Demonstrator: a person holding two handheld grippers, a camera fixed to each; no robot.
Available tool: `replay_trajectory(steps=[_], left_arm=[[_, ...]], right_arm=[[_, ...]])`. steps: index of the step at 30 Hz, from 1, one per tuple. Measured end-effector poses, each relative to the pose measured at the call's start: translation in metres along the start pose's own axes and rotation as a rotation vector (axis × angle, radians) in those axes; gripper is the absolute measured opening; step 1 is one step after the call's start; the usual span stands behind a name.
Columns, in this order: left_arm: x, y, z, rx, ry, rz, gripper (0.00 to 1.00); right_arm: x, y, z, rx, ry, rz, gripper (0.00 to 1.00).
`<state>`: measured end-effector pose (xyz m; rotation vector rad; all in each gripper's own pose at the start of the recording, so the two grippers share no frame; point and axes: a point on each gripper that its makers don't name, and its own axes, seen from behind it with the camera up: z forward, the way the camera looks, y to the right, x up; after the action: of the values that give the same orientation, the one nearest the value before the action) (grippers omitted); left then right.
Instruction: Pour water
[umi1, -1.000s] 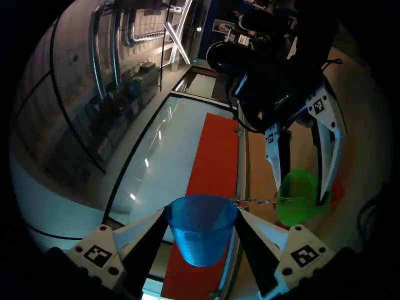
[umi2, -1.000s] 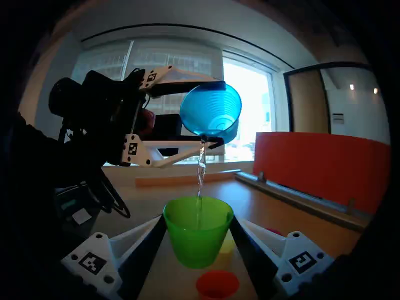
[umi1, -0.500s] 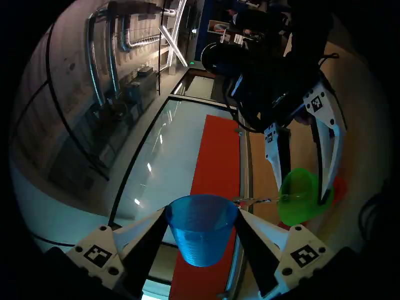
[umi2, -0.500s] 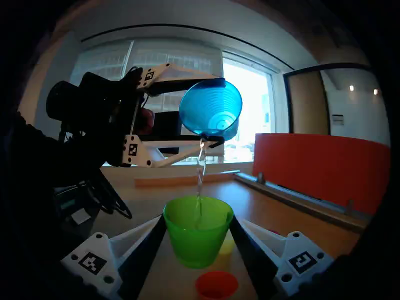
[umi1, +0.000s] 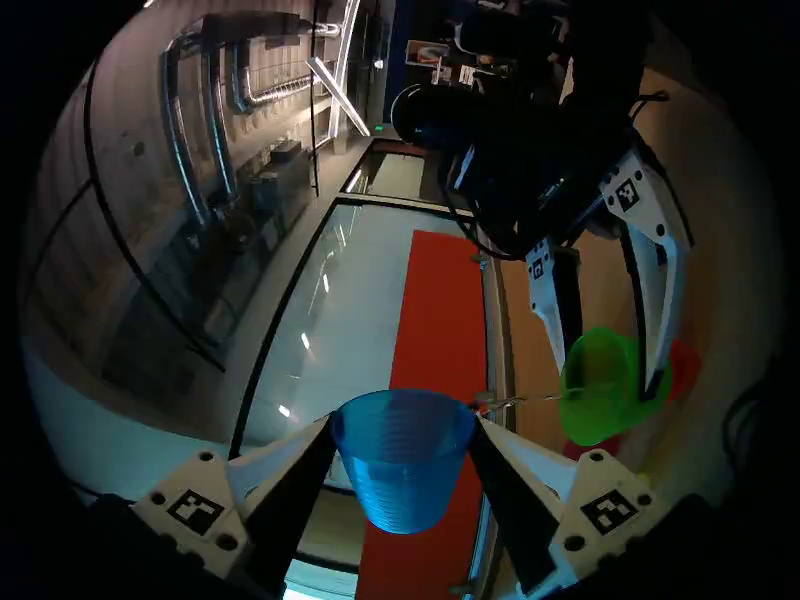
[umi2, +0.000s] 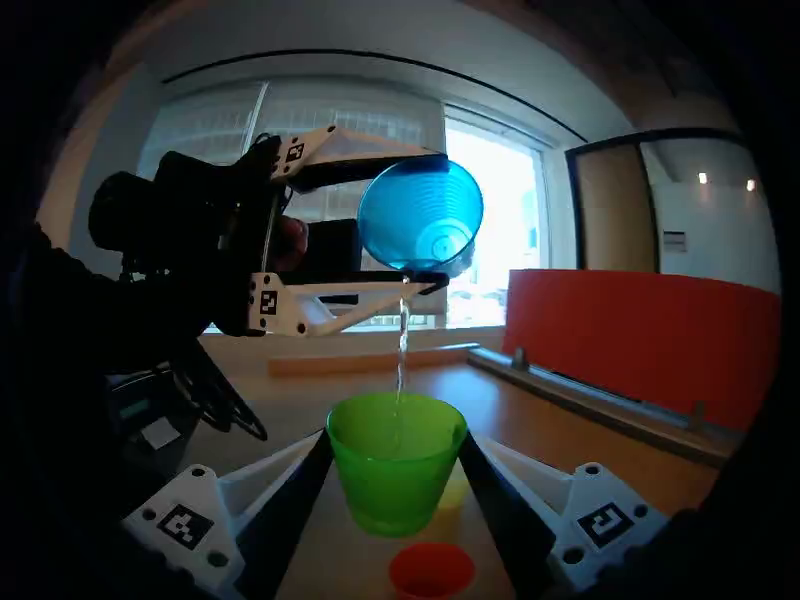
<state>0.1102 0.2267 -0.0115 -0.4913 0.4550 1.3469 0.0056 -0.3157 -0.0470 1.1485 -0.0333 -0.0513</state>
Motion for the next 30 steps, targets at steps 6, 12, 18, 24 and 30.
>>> replay_trajectory(steps=[6, 12, 18, 24, 30], left_arm=[[0.0014, -0.0008, -0.0005, 0.003, 0.003, 0.016, 0.89], [0.0026, -0.0023, -0.0009, 0.006, 0.006, 0.035, 0.88], [0.0035, -0.0036, -0.0014, 0.009, 0.007, 0.070, 0.89], [0.0046, -0.0045, -0.0009, 0.011, 0.007, 0.101, 0.88], [0.0077, -0.0046, -0.0020, 0.015, 0.012, 0.117, 0.88]], right_arm=[[0.0001, 0.0007, 0.0003, 0.000, 0.001, 0.000, 0.91], [0.0013, 0.0006, 0.0004, 0.000, 0.003, -0.002, 0.91], [0.0034, -0.0007, 0.0012, 0.001, 0.005, -0.004, 0.91], [0.0047, -0.0007, 0.0012, 0.000, 0.006, -0.006, 0.91], [0.0056, -0.0001, 0.0007, -0.002, 0.008, -0.005, 0.91]])
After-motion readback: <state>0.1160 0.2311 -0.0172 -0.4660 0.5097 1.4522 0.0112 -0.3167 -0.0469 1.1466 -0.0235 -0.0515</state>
